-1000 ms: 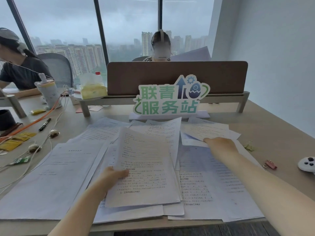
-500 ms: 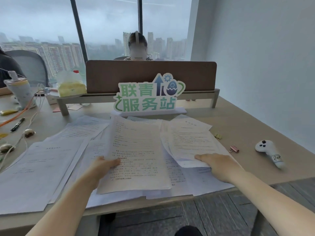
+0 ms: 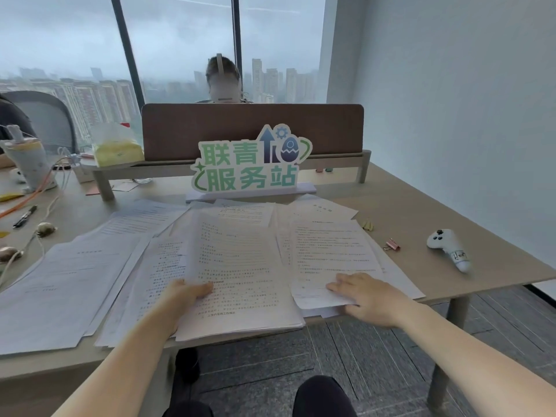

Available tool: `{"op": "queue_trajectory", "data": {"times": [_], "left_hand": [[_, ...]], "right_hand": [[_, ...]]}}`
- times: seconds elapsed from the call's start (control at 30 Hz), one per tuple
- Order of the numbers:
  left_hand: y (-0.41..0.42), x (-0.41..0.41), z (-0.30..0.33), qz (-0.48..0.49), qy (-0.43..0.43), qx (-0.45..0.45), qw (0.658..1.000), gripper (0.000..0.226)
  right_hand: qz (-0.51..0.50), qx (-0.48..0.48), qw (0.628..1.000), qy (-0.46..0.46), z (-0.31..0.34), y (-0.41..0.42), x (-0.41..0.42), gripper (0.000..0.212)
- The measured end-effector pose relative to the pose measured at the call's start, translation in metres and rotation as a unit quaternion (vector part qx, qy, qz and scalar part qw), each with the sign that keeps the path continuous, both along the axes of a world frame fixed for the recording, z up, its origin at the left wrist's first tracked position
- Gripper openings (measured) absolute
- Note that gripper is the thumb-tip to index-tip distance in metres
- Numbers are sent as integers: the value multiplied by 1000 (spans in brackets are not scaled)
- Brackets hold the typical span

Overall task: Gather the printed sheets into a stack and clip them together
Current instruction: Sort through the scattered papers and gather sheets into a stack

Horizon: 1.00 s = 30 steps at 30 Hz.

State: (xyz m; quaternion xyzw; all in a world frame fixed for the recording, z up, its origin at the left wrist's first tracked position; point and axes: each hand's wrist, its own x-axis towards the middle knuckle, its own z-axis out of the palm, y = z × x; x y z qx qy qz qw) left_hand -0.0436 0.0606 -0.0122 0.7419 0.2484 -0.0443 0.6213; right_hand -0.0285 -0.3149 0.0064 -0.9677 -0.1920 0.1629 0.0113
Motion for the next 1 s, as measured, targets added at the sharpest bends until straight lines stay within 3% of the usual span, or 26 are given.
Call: {"op": "queue_trajectory", "data": {"times": [0.07,0.1,0.23,0.4,0.6,1.0], "left_hand": [[0,0,-2,6,3,5,1000,28],[0,1,-2,9,3,9,1000,28],[-2,0,-2,8,-2,17,1000,26],[-3,-2,-2,4,-6,14,1000,25],[-7,-7,3,2,-10,2,1000,22],[-8,-9,3,2,-12,21,1000,34]], "right_hand": [[6,-29,1000,-8,-3,0,-4,97],[11,-44,999,-17,-5,1,-5,103],[24,-53,997,-42,-10,1,-3,90],[27,-34,999,-27,-1,-2,-2,117],[30,-51,997,-43,-10,-7,-1,66],[10,11,995,-101,-15,-11,-6,47]]}}
